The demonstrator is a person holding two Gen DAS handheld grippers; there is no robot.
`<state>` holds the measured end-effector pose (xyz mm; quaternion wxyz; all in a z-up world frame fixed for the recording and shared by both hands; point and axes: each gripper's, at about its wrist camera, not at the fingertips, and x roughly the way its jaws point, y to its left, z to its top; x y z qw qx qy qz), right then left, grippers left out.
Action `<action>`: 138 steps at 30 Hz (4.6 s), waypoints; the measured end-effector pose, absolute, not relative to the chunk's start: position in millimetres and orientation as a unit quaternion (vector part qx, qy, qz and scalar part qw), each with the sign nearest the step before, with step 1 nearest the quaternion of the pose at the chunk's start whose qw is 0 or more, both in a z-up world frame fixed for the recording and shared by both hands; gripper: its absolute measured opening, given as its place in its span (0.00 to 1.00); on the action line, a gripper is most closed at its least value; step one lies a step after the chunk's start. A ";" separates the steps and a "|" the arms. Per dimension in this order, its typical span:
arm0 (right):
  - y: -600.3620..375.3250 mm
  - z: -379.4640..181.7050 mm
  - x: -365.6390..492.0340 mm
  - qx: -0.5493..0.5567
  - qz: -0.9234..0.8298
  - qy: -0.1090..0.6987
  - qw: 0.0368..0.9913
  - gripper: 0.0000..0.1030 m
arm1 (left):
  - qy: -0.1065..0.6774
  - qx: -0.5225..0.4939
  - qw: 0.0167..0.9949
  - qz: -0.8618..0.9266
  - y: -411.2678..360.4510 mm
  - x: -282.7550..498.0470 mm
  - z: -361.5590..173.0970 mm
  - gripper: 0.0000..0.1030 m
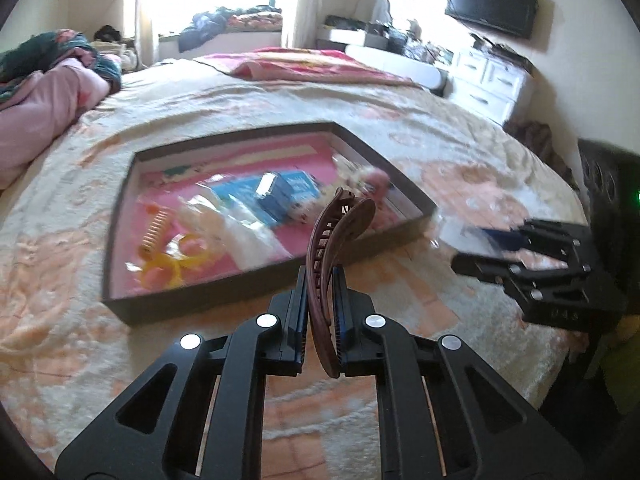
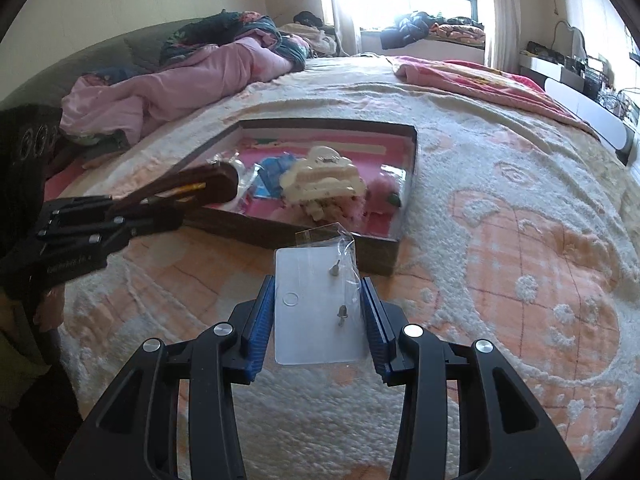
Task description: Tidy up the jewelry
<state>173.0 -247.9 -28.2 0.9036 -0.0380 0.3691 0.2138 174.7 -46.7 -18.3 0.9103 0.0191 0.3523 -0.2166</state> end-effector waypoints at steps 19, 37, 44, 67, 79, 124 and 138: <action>-192.9 -11.7 206.2 -0.062 0.244 0.351 0.902 0.39 | 0.341 -0.020 0.934 -0.102 16.0 221.1 -13.6 0.05; -152.1 -10.5 256.2 -0.079 0.244 0.337 0.906 0.39 | 0.361 -0.037 0.930 -0.063 37.8 256.1 -30.4 0.06; -137.8 -15.3 263.1 -0.095 0.256 0.338 0.901 0.39 | 0.360 -0.034 0.930 -0.066 35.2 263.2 -29.7 0.06; -115.7 -42.2 284.7 -0.118 0.263 0.366 0.885 0.41 | 0.371 -0.026 0.925 -0.081 21.7 274.8 -39.1 0.06; -134.2 -37.8 274.0 -0.099 0.257 0.363 0.890 0.57 | 0.376 -0.030 0.922 -0.081 22.4 273.1 -40.6 0.07; -219.7 29.4 174.6 0.012 0.188 0.274 0.943 0.94 | 0.291 -0.061 0.953 -0.062 14.8 165.8 20.3 0.89; -224.3 14.0 135.1 -0.007 0.145 0.234 0.961 0.94 | 0.254 -0.042 0.965 -0.038 12.5 125.7 17.8 0.89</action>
